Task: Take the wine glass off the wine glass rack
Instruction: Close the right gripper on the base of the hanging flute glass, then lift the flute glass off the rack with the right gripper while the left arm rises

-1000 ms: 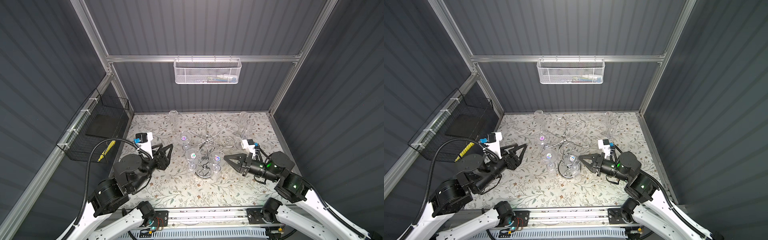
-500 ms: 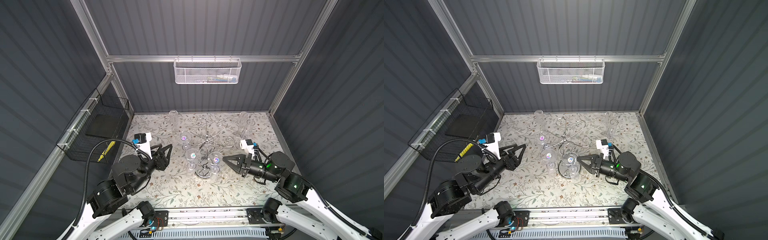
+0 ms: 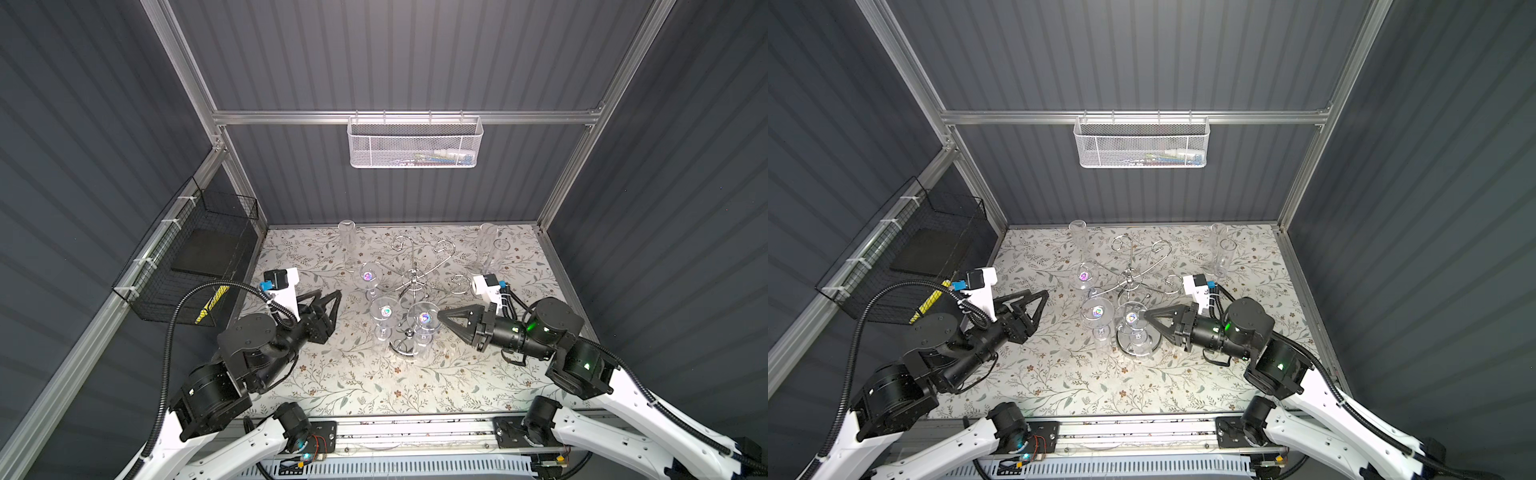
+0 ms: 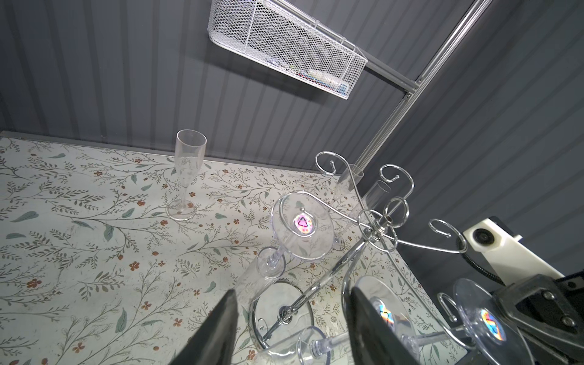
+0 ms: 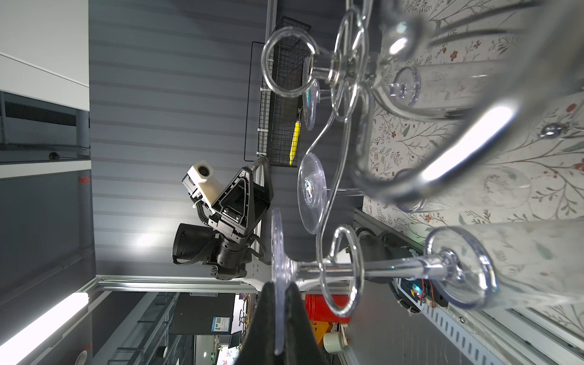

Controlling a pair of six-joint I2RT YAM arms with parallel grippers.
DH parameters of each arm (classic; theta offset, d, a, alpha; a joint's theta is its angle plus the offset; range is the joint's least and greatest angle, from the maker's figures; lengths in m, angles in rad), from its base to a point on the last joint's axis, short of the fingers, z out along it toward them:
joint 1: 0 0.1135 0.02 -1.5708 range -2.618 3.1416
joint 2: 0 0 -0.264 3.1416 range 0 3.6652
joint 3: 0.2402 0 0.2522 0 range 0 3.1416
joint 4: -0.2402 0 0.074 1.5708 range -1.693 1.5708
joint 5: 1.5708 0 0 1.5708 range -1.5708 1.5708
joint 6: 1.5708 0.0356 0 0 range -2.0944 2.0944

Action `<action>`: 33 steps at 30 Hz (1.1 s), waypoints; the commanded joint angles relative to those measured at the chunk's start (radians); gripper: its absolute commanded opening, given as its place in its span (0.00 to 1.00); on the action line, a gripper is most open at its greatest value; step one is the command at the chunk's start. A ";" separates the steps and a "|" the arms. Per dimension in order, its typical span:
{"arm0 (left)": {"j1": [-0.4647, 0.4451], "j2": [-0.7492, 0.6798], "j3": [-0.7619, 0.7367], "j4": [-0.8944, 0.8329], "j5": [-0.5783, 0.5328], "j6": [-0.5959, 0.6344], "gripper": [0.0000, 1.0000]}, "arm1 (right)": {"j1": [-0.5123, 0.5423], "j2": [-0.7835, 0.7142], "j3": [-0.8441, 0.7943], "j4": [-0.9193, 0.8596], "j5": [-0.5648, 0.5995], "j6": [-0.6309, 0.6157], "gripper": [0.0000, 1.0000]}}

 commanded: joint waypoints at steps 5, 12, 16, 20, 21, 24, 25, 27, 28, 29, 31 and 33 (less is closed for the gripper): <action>-0.001 -0.034 -0.005 -0.032 -0.024 -0.008 0.57 | 0.004 0.019 0.077 -0.004 0.102 -0.045 0.00; -0.001 -0.046 -0.002 -0.053 -0.026 -0.007 0.57 | 0.004 0.052 0.099 0.004 0.145 -0.042 0.00; -0.001 -0.059 -0.002 -0.062 -0.030 -0.010 0.57 | 0.004 0.039 0.087 0.007 0.187 -0.036 0.00; 0.000 -0.066 0.002 -0.065 -0.032 -0.010 0.57 | 0.004 0.010 0.080 -0.022 0.234 -0.043 0.00; -0.001 -0.064 0.004 -0.065 -0.031 -0.012 0.57 | 0.004 0.000 0.080 -0.037 0.245 -0.046 0.00; -0.001 -0.060 0.005 -0.062 -0.025 -0.015 0.57 | 0.004 -0.028 0.076 -0.068 0.268 -0.049 0.00; 0.000 -0.058 0.004 -0.058 -0.021 -0.017 0.57 | 0.004 -0.034 0.074 -0.077 0.276 -0.051 0.00; 0.000 -0.051 0.001 -0.050 -0.011 -0.026 0.57 | 0.004 -0.055 0.072 -0.099 0.289 -0.055 0.00; 0.000 -0.048 0.002 -0.046 -0.005 -0.028 0.57 | 0.004 -0.065 0.073 -0.112 0.296 -0.057 0.00; -0.001 -0.046 0.001 -0.039 0.003 -0.032 0.57 | 0.004 -0.076 0.072 -0.124 0.304 -0.061 0.00; -0.001 -0.039 0.001 -0.026 0.019 -0.046 0.57 | 0.004 -0.099 0.073 -0.154 0.316 -0.066 0.00; -0.001 -0.031 0.002 -0.005 0.045 -0.067 0.57 | 0.004 -0.126 0.072 -0.186 0.330 -0.075 0.00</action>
